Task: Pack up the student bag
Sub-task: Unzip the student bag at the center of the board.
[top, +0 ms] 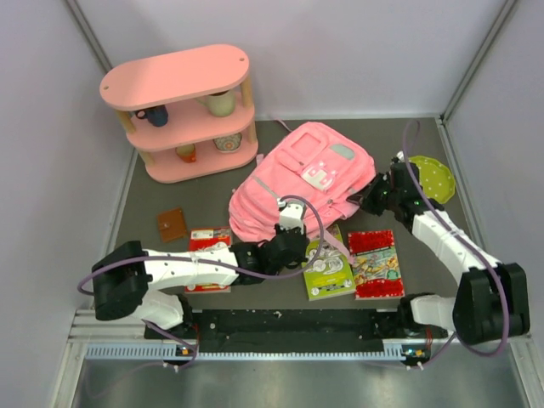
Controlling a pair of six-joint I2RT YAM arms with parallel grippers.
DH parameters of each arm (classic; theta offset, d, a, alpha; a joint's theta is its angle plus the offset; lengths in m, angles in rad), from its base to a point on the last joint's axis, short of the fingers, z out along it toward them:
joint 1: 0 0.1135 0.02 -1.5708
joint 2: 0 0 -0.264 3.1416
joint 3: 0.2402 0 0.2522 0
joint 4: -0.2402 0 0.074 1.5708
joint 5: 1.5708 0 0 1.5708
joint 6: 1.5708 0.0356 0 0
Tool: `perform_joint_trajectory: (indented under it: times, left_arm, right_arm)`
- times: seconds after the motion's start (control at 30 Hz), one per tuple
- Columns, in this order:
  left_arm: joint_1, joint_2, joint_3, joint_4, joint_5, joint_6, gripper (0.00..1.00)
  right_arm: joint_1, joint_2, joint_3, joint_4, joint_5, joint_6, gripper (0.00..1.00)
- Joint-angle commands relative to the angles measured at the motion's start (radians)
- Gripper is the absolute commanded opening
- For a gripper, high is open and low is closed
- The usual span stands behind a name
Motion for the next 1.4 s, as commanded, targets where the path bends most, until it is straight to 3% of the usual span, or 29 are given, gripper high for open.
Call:
perform_joint_trajectory:
  times: [0.0,0.1,0.13,0.2,0.33,0.43,0.5,0.63,0.8,0.93,1.17,1.27,1.3,1.37]
  left_arm:
    - [-0.004,-0.081,-0.034,-0.109,0.103,0.09,0.0]
    - [-0.002,-0.083,-0.031,-0.108,0.169,0.117,0.0]
    - [-0.002,-0.081,-0.026,-0.107,0.186,0.134,0.0]
    - [-0.002,-0.072,-0.002,-0.089,0.2,0.149,0.0]
    - [0.009,-0.011,0.087,-0.12,0.201,0.171,0.0]
    - [0.033,0.015,0.146,-0.12,0.245,0.186,0.0]
    - [0.05,0.022,0.169,-0.117,0.265,0.197,0.0]
    - [0.067,0.028,0.199,-0.1,0.327,0.223,0.0]
    - [0.07,0.063,0.242,-0.104,0.355,0.255,0.0]
    - [0.07,0.071,0.265,-0.114,0.362,0.268,0.0]
    - [0.07,0.063,0.261,-0.103,0.385,0.28,0.0]
    - [0.07,0.064,0.261,-0.097,0.404,0.283,0.0]
    - [0.07,0.064,0.261,-0.095,0.407,0.283,0.0]
    - [0.07,0.064,0.261,-0.094,0.413,0.281,0.0]
  right_arm:
    - [-0.082,0.101,0.115,0.156,0.04,-0.067,0.0]
    - [-0.105,0.183,0.173,0.143,0.006,-0.075,0.0]
    - [-0.115,0.215,0.191,0.14,-0.014,-0.083,0.05]
    - [-0.121,0.236,0.205,0.117,-0.105,-0.1,0.2]
    - [-0.121,0.142,0.126,0.083,-0.127,-0.123,0.77]
    - [-0.122,0.008,0.075,-0.007,-0.105,-0.149,0.86]
    - [-0.122,-0.09,0.029,-0.053,-0.102,-0.152,0.87]
    - [-0.11,-0.228,-0.084,-0.023,-0.25,-0.037,0.87]
    - [0.025,-0.348,-0.211,0.028,-0.261,0.119,0.86]
    - [0.097,-0.372,-0.305,0.142,-0.223,0.251,0.82]
    - [0.112,-0.287,-0.319,0.267,-0.208,0.294,0.78]
    - [0.12,-0.261,-0.334,0.347,-0.196,0.327,0.7]
    - [0.123,-0.244,-0.331,0.357,-0.195,0.33,0.55]
    - [0.125,-0.227,-0.321,0.358,-0.194,0.321,0.46]
